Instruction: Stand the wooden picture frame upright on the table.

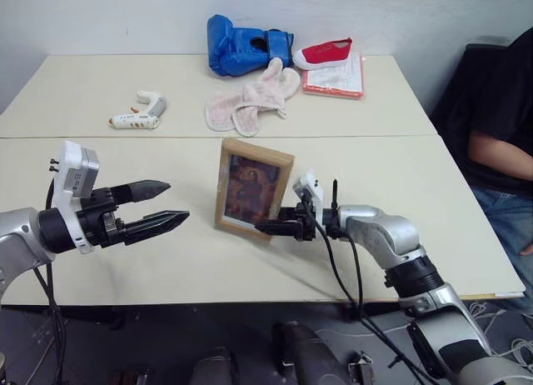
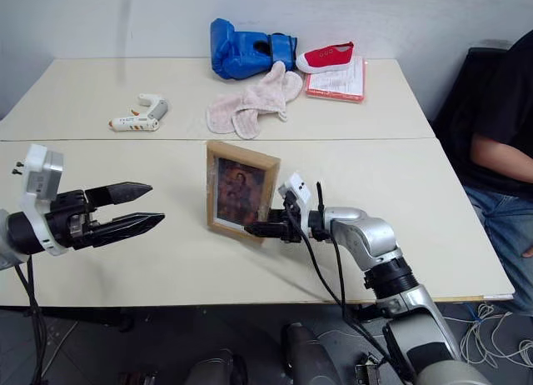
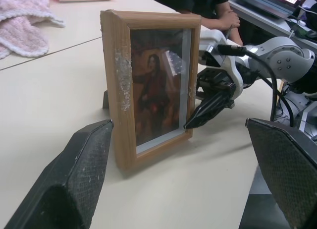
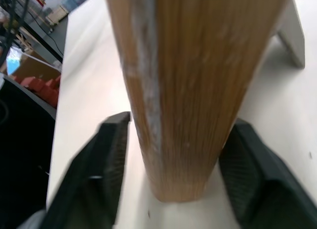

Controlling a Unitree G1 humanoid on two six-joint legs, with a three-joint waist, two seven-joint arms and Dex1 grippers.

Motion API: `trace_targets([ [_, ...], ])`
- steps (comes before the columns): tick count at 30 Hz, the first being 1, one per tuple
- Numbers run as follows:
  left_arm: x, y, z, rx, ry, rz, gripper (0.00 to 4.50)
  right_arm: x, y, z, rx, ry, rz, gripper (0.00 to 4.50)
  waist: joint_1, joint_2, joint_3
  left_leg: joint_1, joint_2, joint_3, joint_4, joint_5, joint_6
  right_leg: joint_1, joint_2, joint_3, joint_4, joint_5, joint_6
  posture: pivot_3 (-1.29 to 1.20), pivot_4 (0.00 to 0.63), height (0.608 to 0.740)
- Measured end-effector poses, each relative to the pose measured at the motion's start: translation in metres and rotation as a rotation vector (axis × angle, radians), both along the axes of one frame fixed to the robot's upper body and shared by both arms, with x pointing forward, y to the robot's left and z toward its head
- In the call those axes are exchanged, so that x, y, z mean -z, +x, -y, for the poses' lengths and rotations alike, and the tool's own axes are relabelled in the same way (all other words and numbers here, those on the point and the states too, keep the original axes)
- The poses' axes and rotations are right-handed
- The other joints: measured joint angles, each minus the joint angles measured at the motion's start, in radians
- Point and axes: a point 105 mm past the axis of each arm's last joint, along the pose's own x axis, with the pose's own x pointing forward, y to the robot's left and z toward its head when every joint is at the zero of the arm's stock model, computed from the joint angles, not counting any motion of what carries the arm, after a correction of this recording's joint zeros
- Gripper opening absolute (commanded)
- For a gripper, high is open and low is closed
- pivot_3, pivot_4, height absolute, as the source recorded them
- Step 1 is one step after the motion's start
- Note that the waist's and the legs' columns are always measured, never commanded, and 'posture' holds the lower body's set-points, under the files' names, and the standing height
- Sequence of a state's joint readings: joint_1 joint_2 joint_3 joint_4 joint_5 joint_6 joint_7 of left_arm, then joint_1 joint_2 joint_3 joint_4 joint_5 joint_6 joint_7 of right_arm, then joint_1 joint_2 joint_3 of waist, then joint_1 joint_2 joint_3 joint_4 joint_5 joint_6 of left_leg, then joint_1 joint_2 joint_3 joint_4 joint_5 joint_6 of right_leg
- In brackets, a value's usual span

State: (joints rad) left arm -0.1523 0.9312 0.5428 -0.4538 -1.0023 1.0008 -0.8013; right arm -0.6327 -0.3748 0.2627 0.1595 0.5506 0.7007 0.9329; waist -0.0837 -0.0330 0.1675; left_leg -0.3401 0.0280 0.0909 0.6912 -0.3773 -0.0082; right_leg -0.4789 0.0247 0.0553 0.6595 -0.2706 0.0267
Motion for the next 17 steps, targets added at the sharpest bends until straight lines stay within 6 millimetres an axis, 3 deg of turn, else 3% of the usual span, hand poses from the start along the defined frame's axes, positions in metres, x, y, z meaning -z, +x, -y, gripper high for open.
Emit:
trace_targets([
  [2,0.0,0.0,0.0,0.003,0.008,0.002,4.5,-0.001,-0.001,0.003,-0.005,-0.014,0.018,4.37,0.0,0.0,0.0,0.0,0.0,0.0,0.0,0.0,0.0,0.0,0.0,0.0,0.0,0.0,0.0,0.0,0.15,0.74],
  [8,0.001,0.004,-0.002,-0.004,-0.003,-0.005,4.5,-0.017,-0.011,0.026,-0.042,-0.101,0.128,4.44,0.004,0.0,0.0,0.0,0.0,0.0,0.0,0.0,0.001,0.0,0.0,0.0,-0.001,0.0,0.0,0.0,0.15,0.74],
  [12,0.001,0.003,-0.001,0.02,0.017,0.001,4.5,-0.038,-0.016,0.058,-0.046,-0.173,0.194,4.44,0.008,0.0,0.0,0.0,0.0,0.0,0.0,-0.001,0.001,0.001,0.0,0.0,-0.002,0.0,0.0,0.0,0.15,0.74],
  [15,0.0,0.003,-0.002,0.028,0.044,0.023,4.5,-0.069,-0.02,0.099,-0.018,-0.191,0.233,4.44,0.011,0.0,0.0,0.0,-0.001,0.0,-0.001,-0.002,0.003,0.0,0.0,0.0,-0.002,0.0,0.0,0.0,0.15,0.74],
  [17,-0.002,0.003,-0.003,0.029,0.055,0.034,4.5,-0.083,-0.023,0.112,-0.01,-0.175,0.251,4.44,0.01,0.0,0.0,0.001,0.0,0.0,-0.001,-0.004,0.007,0.001,0.001,0.0,-0.002,0.0,0.0,0.0,0.15,0.74],
])
